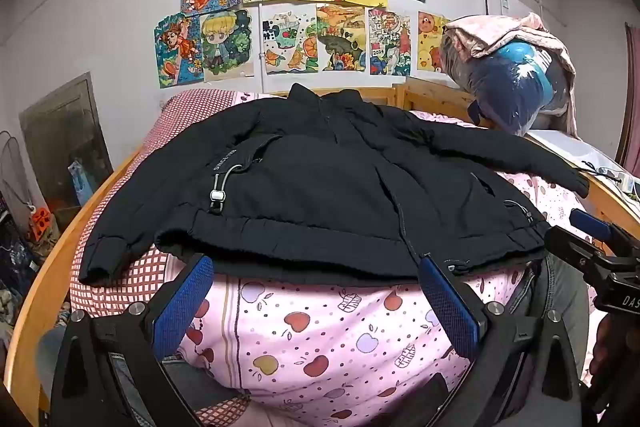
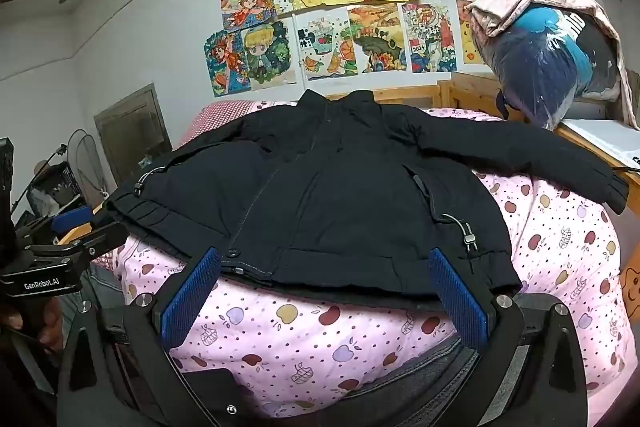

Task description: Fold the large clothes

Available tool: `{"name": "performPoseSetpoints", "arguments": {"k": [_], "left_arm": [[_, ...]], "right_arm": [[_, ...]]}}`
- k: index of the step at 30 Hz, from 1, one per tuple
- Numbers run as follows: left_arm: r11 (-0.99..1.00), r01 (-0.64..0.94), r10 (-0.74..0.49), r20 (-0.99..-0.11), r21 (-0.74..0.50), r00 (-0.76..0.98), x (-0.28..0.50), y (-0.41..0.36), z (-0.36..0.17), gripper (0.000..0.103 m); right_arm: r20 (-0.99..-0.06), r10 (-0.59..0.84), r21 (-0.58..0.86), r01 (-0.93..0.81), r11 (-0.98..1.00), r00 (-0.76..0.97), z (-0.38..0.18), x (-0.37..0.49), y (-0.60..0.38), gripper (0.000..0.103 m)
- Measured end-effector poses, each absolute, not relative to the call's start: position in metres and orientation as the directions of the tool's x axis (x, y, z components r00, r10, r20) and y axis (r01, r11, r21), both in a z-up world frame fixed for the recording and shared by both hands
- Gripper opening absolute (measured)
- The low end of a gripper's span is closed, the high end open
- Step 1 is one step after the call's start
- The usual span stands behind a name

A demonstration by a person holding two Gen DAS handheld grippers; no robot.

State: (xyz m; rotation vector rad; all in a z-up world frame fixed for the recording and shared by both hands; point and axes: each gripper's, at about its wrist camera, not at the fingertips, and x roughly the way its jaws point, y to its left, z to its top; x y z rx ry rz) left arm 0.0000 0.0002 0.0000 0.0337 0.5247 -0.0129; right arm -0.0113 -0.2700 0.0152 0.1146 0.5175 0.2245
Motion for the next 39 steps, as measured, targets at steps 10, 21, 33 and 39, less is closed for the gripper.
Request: {"name": "performPoseSetpoints", "arguments": {"k": [10,21,33,39], "left_arm": [[0.999,0.020,-0.002,-0.500,0.032,0.866,-0.0001,0.0000,0.0000,0.103],[0.999,0.020,-0.001,-0.501,0.032,0.865,0.0000,0.0000,-0.0001,0.103],[0.999,0.020,-0.001,-0.502,0.032,0.865,-0.0001,0.0001,0.0001,0.103],[0.999,0.020,-0.001,-0.502,0.032,0.865,0.0000,0.0001,0.0000,0.103]], "right_arm": [[-0.478,0.244,0.169,-0.184,0.968,0.844,0.0161,-0.0122,-0.2709,0.102],[-0.479,0.248,0.173,-0.186,0.967,0.842,0.0178,-0.0110,-0.2724,0.102],[-0.482,0.248,0.175,-0.185,0.967,0.841,0.0141,-0.0128,-0.2716,0.102],[-0.487,0.249,0.185,-0.180,0.966,0.837,0.0147,-0.0103,-0.2721,0.102]]}}
